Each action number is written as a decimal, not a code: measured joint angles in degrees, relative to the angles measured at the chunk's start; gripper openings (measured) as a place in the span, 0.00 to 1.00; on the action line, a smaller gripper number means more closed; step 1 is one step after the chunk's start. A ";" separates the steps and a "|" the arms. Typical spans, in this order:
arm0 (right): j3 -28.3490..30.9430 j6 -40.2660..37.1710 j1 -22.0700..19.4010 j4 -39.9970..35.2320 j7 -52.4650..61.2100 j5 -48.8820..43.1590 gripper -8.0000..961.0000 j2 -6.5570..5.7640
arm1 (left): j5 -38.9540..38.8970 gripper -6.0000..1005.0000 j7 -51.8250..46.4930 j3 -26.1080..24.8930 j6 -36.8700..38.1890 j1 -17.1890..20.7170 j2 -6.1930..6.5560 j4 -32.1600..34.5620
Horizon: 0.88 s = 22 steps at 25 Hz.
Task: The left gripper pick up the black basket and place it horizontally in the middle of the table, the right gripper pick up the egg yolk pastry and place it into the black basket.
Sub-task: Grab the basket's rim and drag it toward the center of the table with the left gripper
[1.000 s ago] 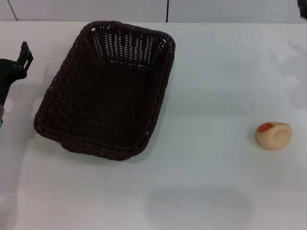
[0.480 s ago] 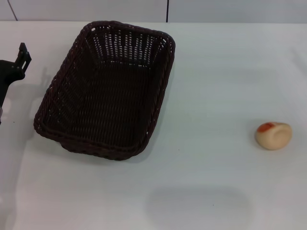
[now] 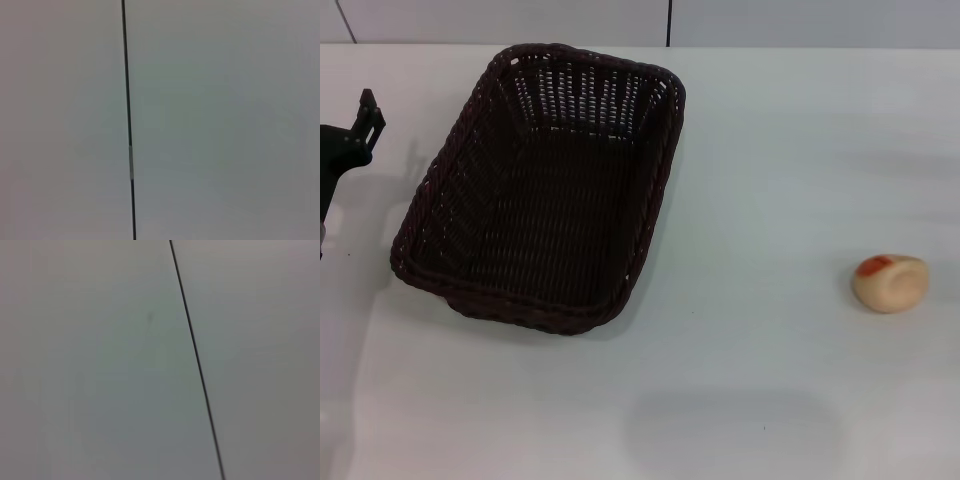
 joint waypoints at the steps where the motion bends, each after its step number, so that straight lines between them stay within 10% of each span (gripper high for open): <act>1: 0.00 0.00 0.00 0.00 0.00 0.00 0.72 0.00 | 0.00 0.79 0.00 0.00 0.00 0.00 0.00 0.00; 8: 1.24 -20.92 2.52 14.52 -27.40 3.34 0.72 0.01 | -0.01 0.79 0.00 0.13 0.07 -0.41 0.00 0.01; 18: 1.52 -23.24 2.68 20.59 -28.83 4.29 0.72 0.03 | 0.97 0.79 -0.01 0.32 -0.22 -0.15 0.77 -3.16; 22: 1.49 -22.97 2.53 20.90 -26.15 4.29 0.72 -0.10 | 5.22 0.79 0.41 0.04 -10.79 0.11 3.09 -11.03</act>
